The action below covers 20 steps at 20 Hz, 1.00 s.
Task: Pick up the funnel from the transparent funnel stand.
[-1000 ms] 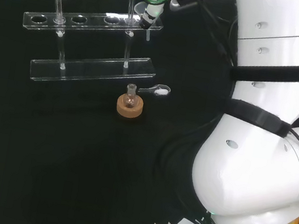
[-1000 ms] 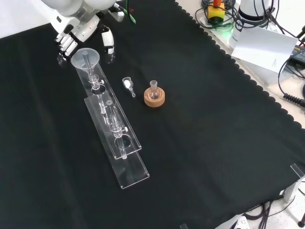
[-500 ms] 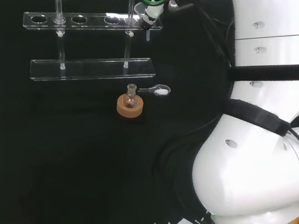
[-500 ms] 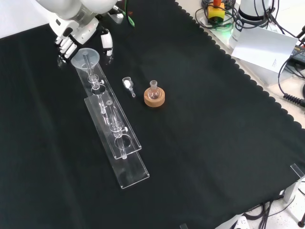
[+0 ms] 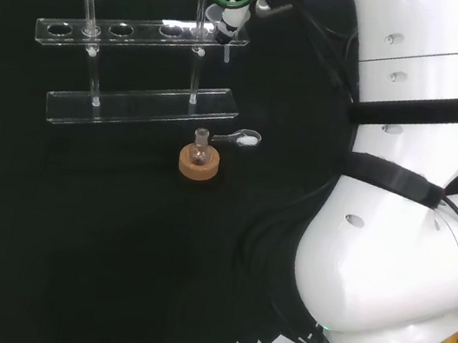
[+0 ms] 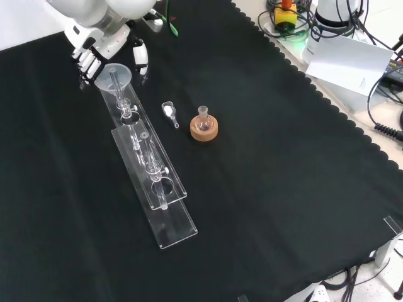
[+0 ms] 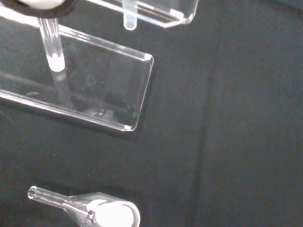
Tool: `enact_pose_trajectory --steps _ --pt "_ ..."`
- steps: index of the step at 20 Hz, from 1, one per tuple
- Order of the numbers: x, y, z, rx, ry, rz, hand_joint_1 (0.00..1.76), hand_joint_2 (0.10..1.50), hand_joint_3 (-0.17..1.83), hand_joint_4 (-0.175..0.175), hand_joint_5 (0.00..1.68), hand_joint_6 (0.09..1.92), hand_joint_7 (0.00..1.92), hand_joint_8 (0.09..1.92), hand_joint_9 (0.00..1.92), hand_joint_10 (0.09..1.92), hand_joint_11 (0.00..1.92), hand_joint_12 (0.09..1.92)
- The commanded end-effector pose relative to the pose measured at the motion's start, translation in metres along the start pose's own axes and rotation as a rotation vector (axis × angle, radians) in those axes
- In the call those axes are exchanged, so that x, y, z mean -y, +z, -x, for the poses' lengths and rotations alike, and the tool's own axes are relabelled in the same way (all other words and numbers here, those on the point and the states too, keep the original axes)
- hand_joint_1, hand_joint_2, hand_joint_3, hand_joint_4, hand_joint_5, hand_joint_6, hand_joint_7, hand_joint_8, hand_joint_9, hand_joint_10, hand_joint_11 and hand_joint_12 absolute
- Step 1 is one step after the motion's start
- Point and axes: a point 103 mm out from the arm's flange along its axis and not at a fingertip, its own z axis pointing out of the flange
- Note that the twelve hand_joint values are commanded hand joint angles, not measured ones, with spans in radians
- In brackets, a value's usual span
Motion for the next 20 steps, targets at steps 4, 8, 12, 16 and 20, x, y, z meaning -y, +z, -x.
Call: enact_pose_trajectory --steps 4,8,12,16,20 --pt "0.003 -0.002 0.0 0.065 0.016 0.02 0.71 0.68 0.48 -0.034 0.37 0.09 0.32 0.73 0.33 0.71 0.11 1.39" --pt "0.005 -0.005 -0.001 0.092 0.025 0.039 0.73 0.69 0.52 -0.035 0.4 0.09 0.41 0.73 0.43 0.67 0.18 1.37" --pt "0.009 -0.011 0.002 0.1 0.031 0.068 0.74 0.71 0.54 -0.035 0.42 0.09 0.42 0.73 0.47 0.66 0.21 1.37" --pt "0.016 -0.021 0.005 0.097 0.04 0.079 0.75 0.71 0.56 -0.036 0.43 0.09 0.41 0.72 0.49 0.65 0.22 1.36" --pt "0.032 -0.035 0.01 0.084 0.054 0.097 0.75 0.72 0.57 -0.036 0.43 0.09 0.39 0.71 0.5 0.64 0.23 1.36"
